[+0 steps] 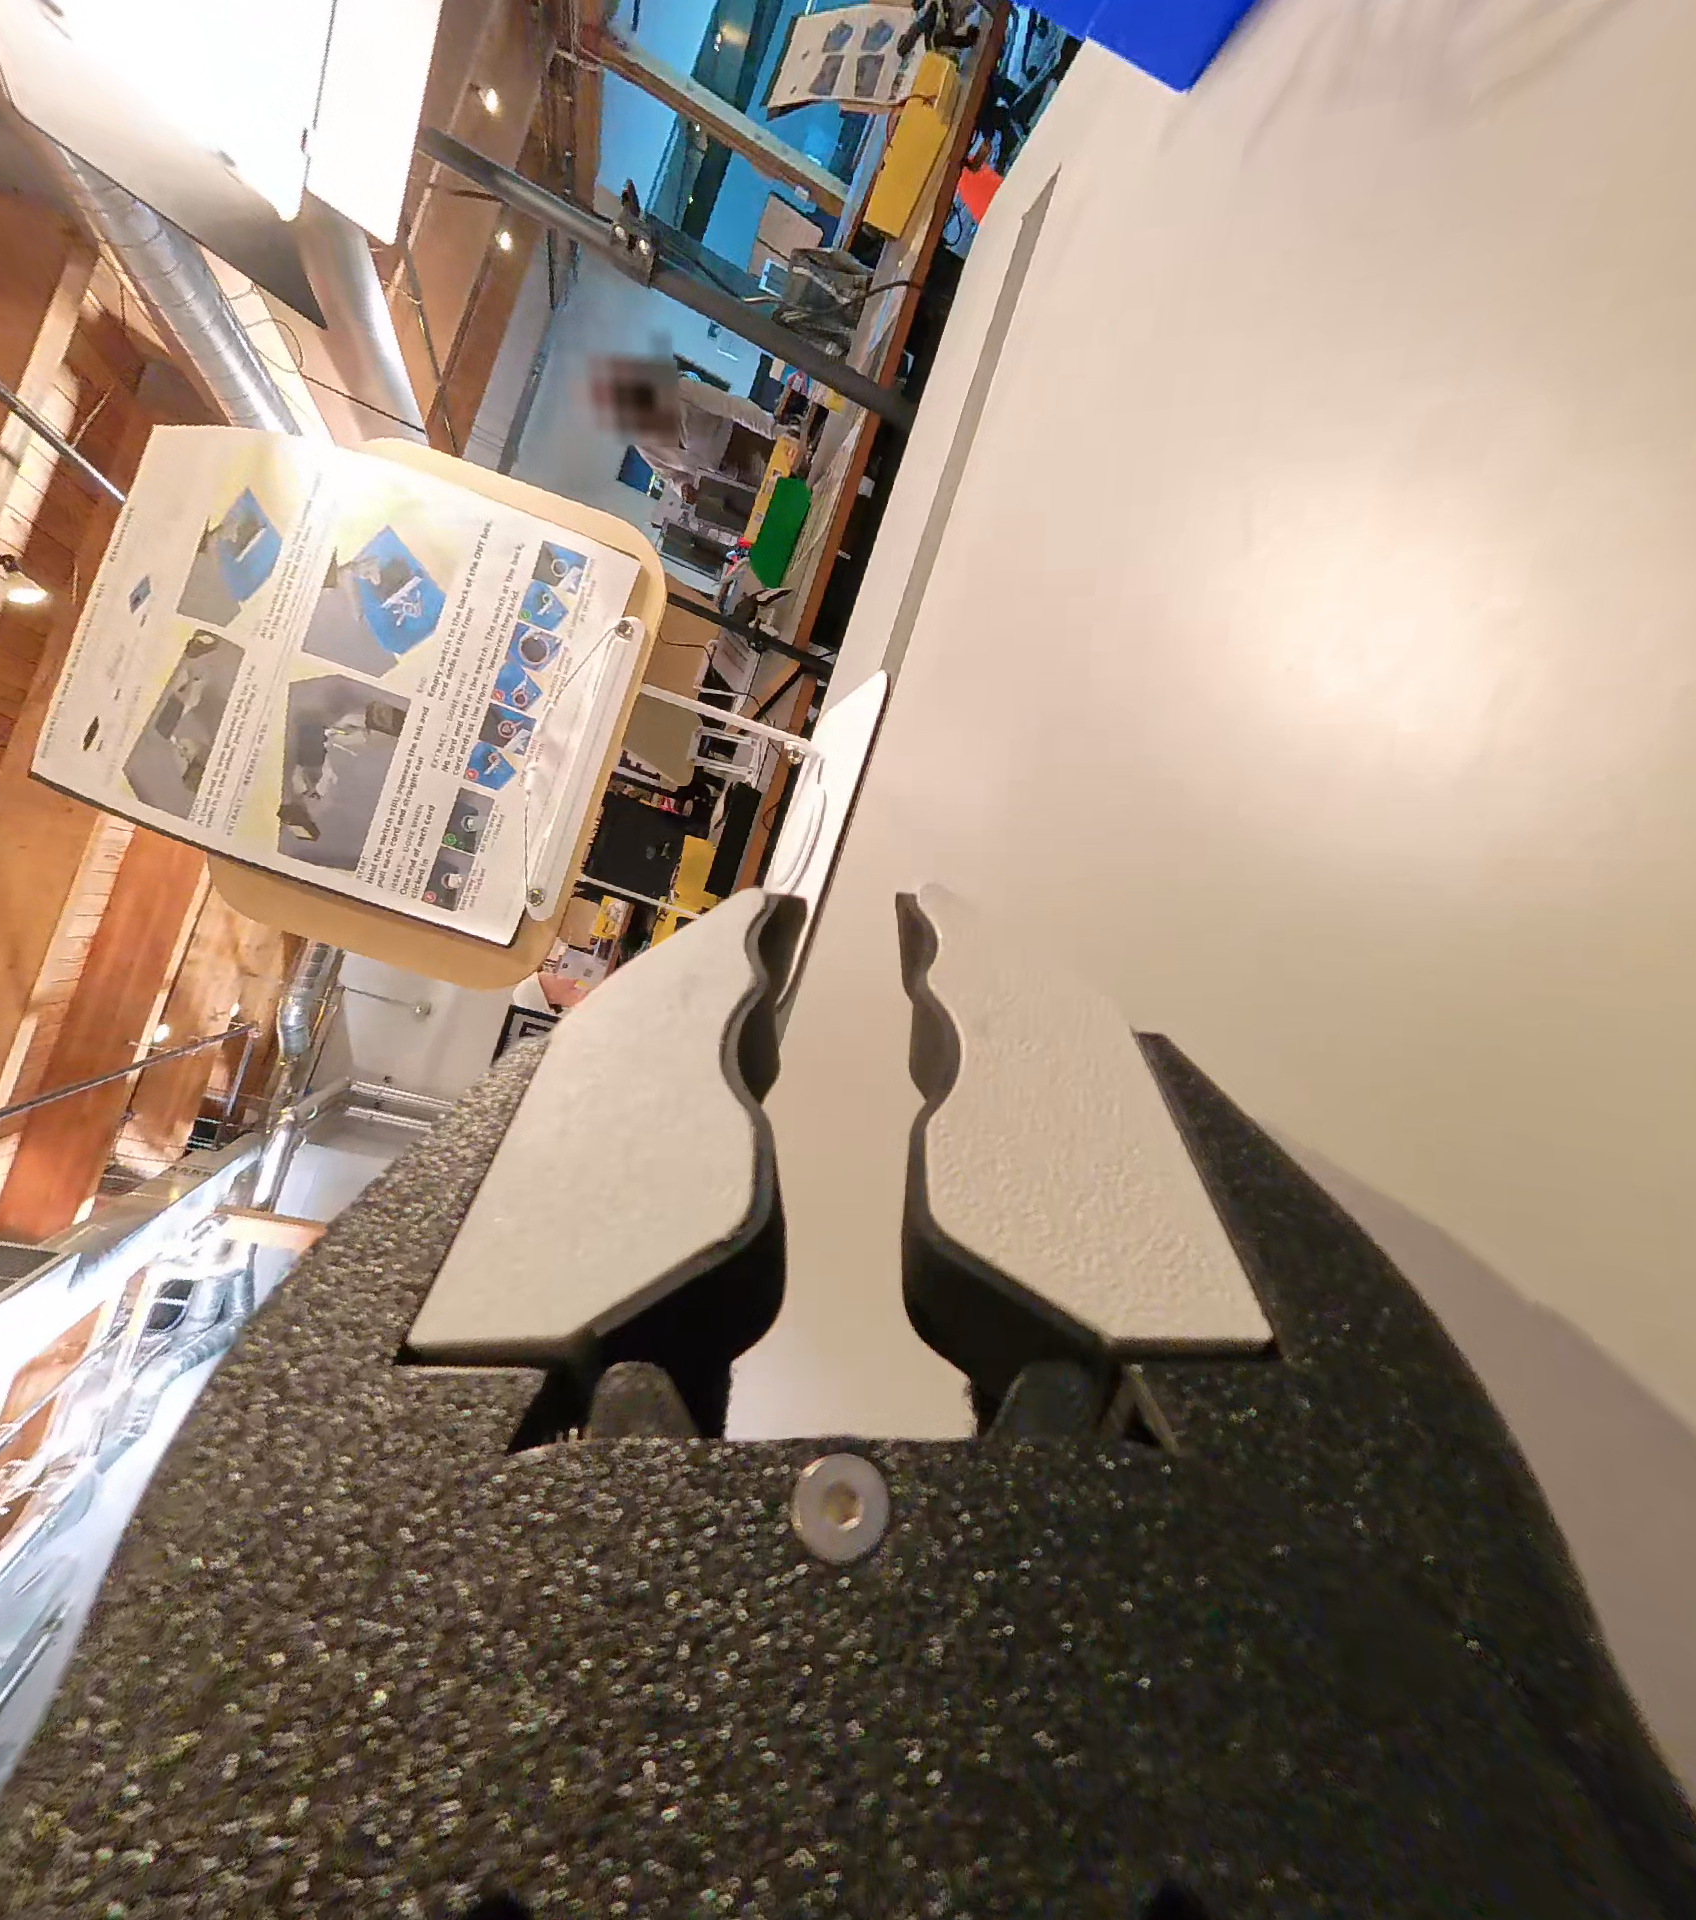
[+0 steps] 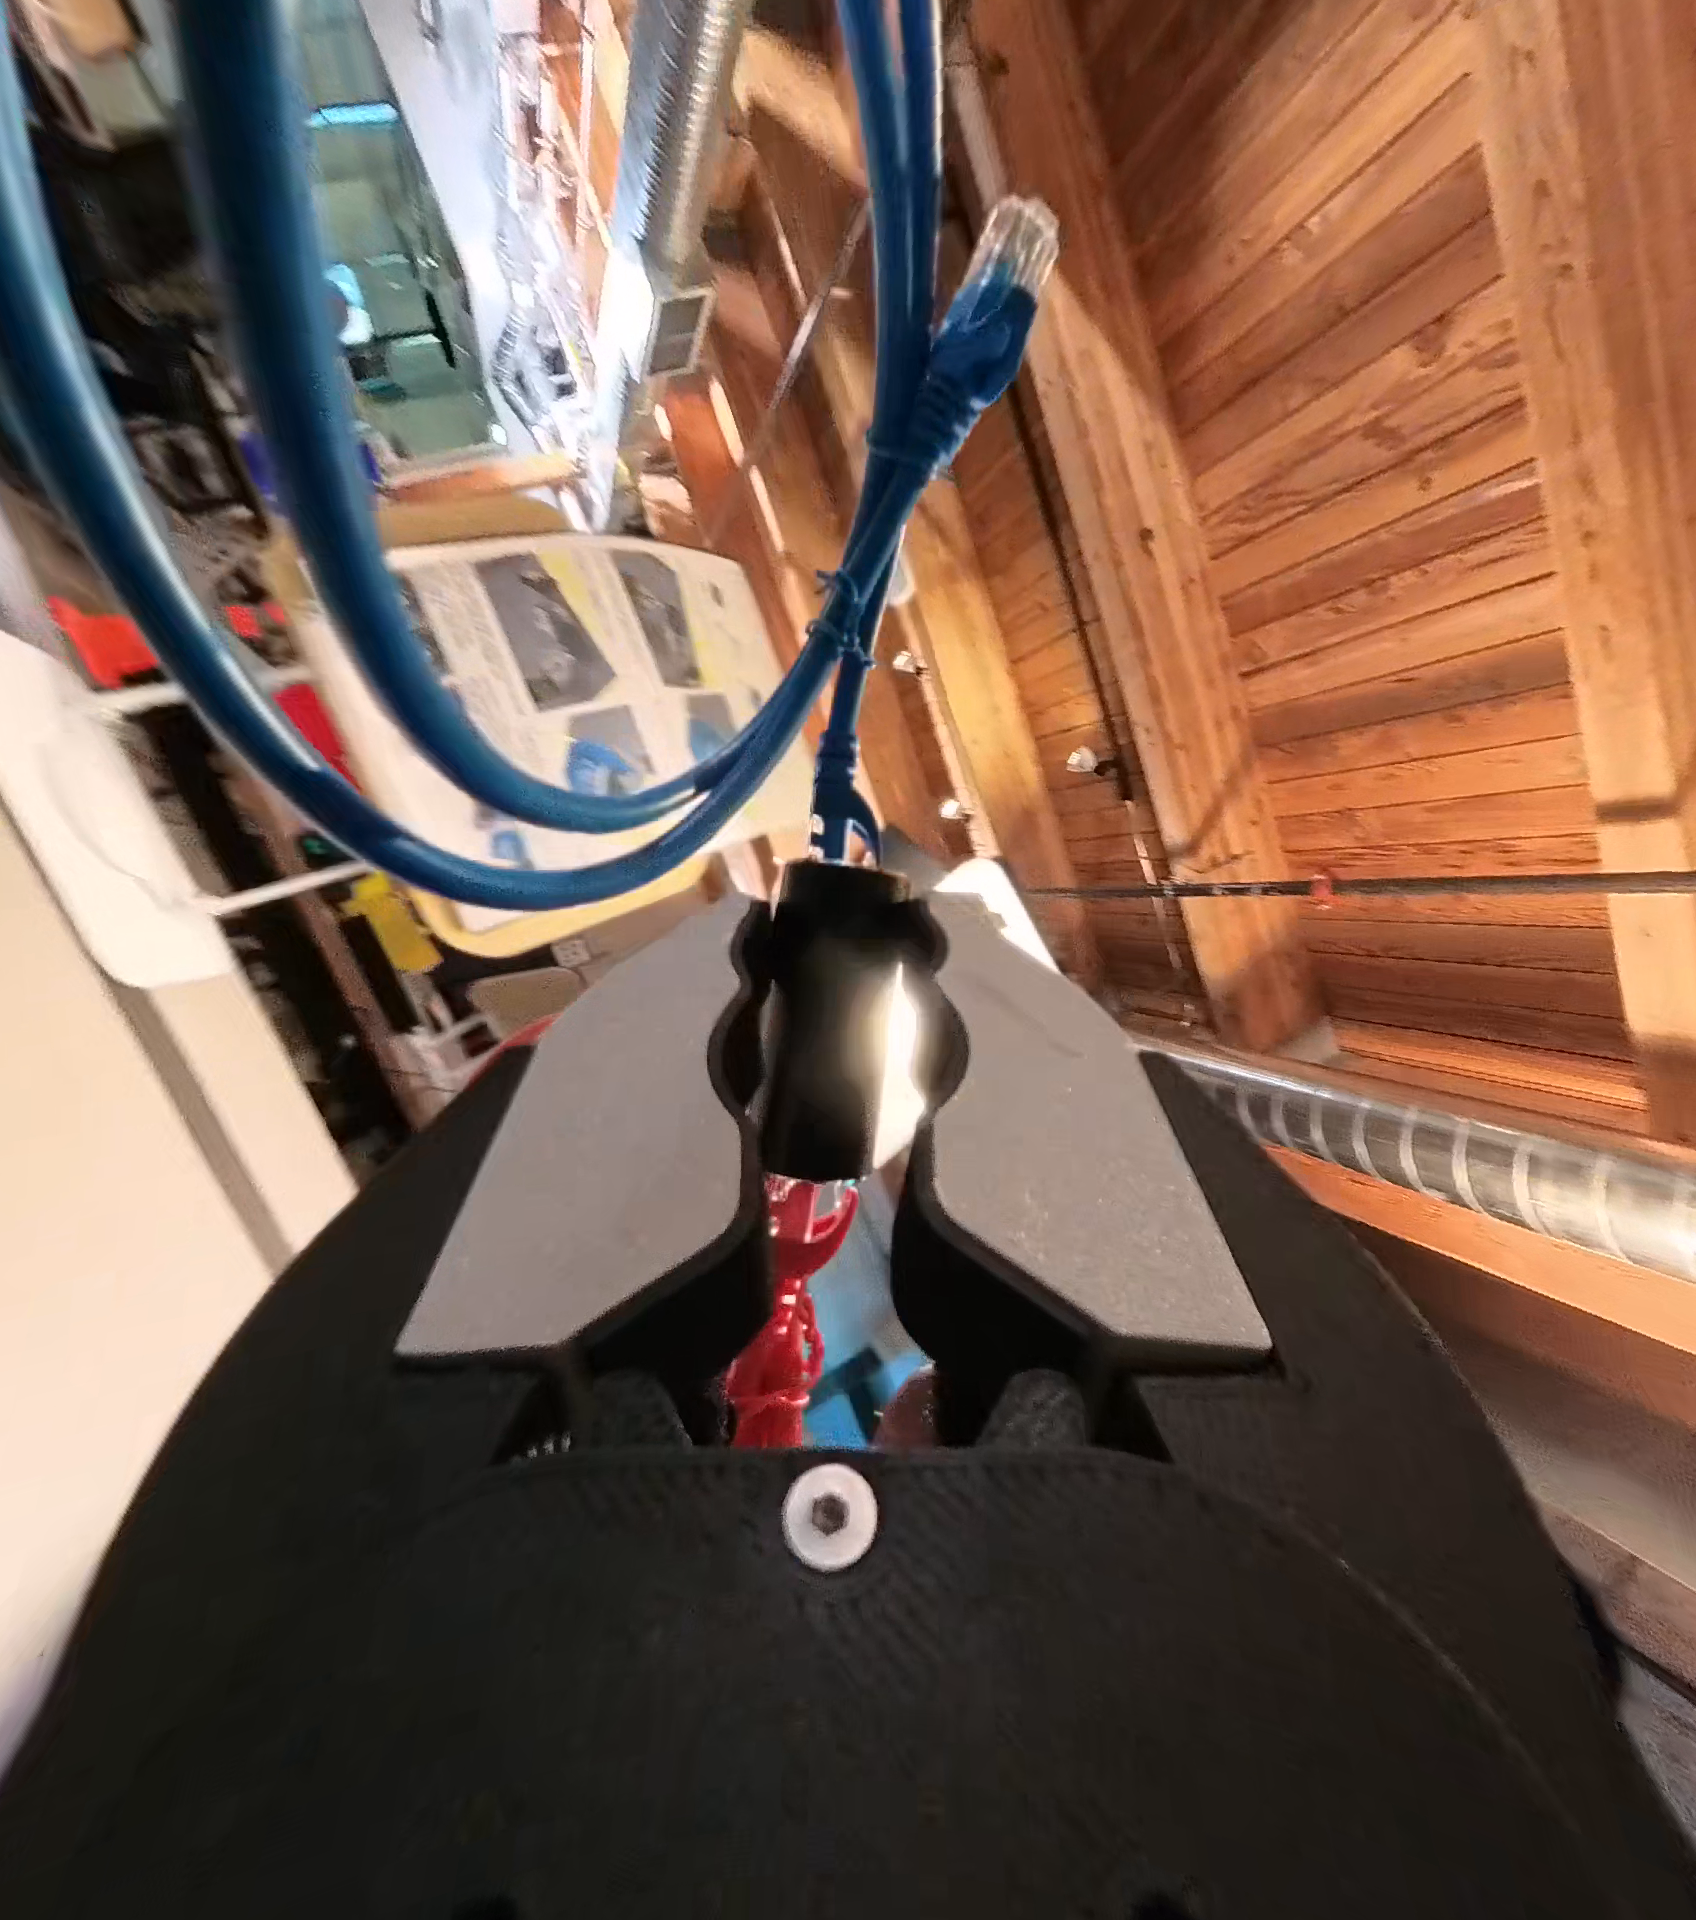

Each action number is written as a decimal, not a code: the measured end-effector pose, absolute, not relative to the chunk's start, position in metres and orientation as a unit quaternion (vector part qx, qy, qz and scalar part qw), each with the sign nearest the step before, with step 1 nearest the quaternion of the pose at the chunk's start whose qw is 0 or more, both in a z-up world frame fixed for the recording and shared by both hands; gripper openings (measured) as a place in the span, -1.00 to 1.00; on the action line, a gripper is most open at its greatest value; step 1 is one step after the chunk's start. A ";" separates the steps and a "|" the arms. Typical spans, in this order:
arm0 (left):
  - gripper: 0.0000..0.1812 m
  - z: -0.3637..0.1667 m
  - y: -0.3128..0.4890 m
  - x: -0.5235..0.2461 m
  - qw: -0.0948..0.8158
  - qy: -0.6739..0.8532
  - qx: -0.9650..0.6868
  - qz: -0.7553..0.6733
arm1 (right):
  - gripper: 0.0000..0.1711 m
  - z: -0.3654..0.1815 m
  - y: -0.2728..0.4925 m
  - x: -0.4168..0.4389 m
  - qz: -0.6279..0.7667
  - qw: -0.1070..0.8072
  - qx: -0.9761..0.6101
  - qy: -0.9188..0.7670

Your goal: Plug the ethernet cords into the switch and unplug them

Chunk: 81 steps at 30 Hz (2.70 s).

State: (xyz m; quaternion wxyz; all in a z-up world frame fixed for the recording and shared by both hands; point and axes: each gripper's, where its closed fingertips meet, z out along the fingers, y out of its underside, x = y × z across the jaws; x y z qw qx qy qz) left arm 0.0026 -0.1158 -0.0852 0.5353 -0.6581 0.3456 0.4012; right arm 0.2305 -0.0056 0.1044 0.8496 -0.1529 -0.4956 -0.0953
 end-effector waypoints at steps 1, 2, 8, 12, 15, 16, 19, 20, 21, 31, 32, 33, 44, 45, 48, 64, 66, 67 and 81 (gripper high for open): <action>-0.77 -0.085 -0.116 0.003 0.533 0.347 -0.657 0.405 | -0.71 0.116 0.000 0.239 -0.108 0.855 -0.149 -0.485; -0.77 -0.085 -0.116 0.002 0.532 0.347 -0.656 0.409 | -0.71 0.126 0.006 0.248 -0.120 0.859 -0.146 -0.475; -0.77 -0.087 -0.115 0.001 0.521 0.351 -0.652 0.425 | -0.72 0.160 0.058 0.295 -0.167 0.861 -0.187 -0.442; -0.78 -0.089 -0.114 0.003 0.515 0.358 -0.649 0.431 | -0.72 0.134 0.126 0.306 -0.151 0.809 -0.334 -0.459; -0.78 -0.092 -0.114 0.006 0.510 0.368 -0.645 0.434 | -0.72 0.088 0.178 0.306 -0.110 0.749 -0.453 -0.470; -0.78 -0.093 -0.114 0.007 0.507 0.372 -0.644 0.436 | -0.72 0.071 0.193 0.306 -0.089 0.730 -0.491 -0.467; -0.78 -0.095 -0.113 0.009 0.502 0.381 -0.640 0.441 | -0.72 0.021 0.230 0.306 -0.021 0.666 -0.595 -0.450; -0.78 -0.096 -0.113 0.009 0.500 0.382 -0.640 0.441 | -0.71 0.010 0.238 0.308 -0.009 0.652 -0.617 -0.440; -0.78 -0.096 -0.113 0.010 0.500 0.384 -0.639 0.440 | -0.71 0.009 0.243 0.311 -0.010 0.651 -0.627 -0.429; -0.78 -0.094 -0.113 0.015 0.501 0.395 -0.628 0.446 | -0.71 -0.023 0.273 0.311 -0.127 0.440 -0.715 -0.529; -0.78 -0.094 -0.113 0.015 0.500 0.396 -0.627 0.447 | -0.71 -0.030 0.278 0.309 -0.156 0.412 -0.712 -0.547; -0.78 -0.094 -0.114 0.015 0.499 0.398 -0.625 0.449 | -0.71 -0.040 0.281 0.307 -0.179 0.383 -0.709 -0.564; -0.78 -0.090 -0.116 0.011 0.504 0.394 -0.623 0.449 | -0.62 -0.068 0.285 0.286 -0.152 0.319 -0.714 -0.605; -0.78 -0.090 -0.116 0.011 0.505 0.393 -0.624 0.448 | -0.60 -0.056 0.283 0.285 -0.132 0.346 -0.713 -0.595; -0.78 -0.092 -0.115 0.011 0.506 0.390 -0.631 0.440 | -0.50 -0.016 0.269 0.289 -0.079 0.423 -0.701 -0.569; -0.61 -0.039 -0.186 -0.015 0.643 0.132 -0.677 0.332 | -0.54 -0.033 0.090 0.351 0.233 0.635 -0.576 -0.458; -0.60 -0.032 -0.214 -0.026 0.683 0.060 -0.657 0.314 | -0.57 -0.042 0.086 0.351 0.241 0.632 -0.580 -0.454; -0.59 -0.032 -0.228 -0.031 0.692 0.035 -0.650 0.311 | -0.57 -0.046 0.086 0.347 0.238 0.623 -0.586 -0.460; -0.31 -0.057 -0.375 -0.137 0.632 -0.209 -0.673 0.323 | -0.99 -0.078 0.111 0.317 0.148 0.562 -0.660 -0.476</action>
